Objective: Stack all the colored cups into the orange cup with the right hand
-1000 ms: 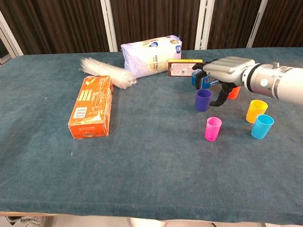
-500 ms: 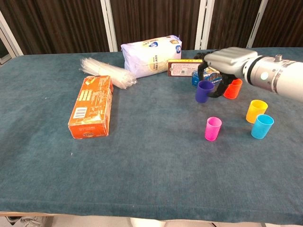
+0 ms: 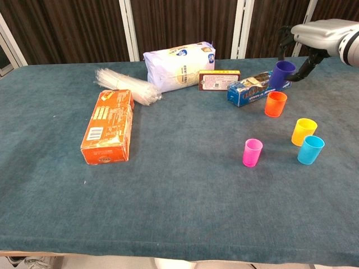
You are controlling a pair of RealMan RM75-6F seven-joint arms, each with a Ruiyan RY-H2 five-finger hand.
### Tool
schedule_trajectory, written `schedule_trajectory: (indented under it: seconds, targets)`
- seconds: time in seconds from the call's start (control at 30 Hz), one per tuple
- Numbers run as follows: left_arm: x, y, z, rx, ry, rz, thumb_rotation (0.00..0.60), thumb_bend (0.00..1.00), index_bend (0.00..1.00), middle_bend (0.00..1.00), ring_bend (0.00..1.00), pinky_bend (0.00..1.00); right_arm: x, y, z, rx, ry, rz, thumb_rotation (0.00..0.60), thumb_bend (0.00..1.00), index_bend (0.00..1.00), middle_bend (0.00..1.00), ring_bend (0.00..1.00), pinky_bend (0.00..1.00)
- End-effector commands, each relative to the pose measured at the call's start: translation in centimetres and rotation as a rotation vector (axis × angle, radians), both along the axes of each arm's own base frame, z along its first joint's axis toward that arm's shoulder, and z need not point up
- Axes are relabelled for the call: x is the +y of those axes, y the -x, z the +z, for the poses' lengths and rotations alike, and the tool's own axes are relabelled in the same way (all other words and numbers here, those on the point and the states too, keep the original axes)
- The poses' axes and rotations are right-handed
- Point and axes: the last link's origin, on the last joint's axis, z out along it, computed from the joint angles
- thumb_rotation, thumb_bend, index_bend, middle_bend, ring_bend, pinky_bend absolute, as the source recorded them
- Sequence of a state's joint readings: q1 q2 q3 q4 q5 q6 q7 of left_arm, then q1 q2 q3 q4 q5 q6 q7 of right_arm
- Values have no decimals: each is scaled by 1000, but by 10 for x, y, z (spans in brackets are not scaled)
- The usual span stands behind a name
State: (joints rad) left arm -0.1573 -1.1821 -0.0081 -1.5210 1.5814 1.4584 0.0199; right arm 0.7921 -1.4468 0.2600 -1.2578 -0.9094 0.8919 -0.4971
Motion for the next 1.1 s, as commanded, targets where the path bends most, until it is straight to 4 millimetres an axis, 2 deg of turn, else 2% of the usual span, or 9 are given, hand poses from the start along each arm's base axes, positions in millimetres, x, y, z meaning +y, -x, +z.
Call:
schedule_trajectory:
  seconds: [0.03,0.33,0.5,0.6,0.7,0.77,0.93,1.1]
  targets:
    - [1,0,1,-1,-3,1,600,449,0,0,0,127,-2,6,-11,39,-25,-15,600,436,615,43,0,0]
    - [2,1,3,-5,-7,3,600,448,0,0,0,127,-6,8,-24,93,-25,-13,600,436,569,45,0,0]
    - [0,1,5,-10,-13,2,600,447,0,0,0,127,-2,10,-23,104,-38,-41,600,436,205,0,0,0]
    - [0,1,5,-11,-13,-1,600,448,0,0,0,127,5,10,-15,92,-43,-44,600,436,128,0,0,0]
    - [-1,1,5,-11,-13,-2,600,448,0,0,0,127,27,8,-3,39,-78,-23,600,436,106,0,0,0]
    - [-1,0,4,-9,-13,-2,600,449,0,0,0,127,49,11,8,39,-97,16,600,436,111,0,0,0]
    - [0,0,1,-2,-2,0,600,447,0,0,0,127,93,29,23,108,-163,66,600,436,150,0,0,0]
    - [0,-1,-3,5,10,0,600,448,0,0,0,127,97,44,19,178,-229,40,600,436,187,0,0,0]
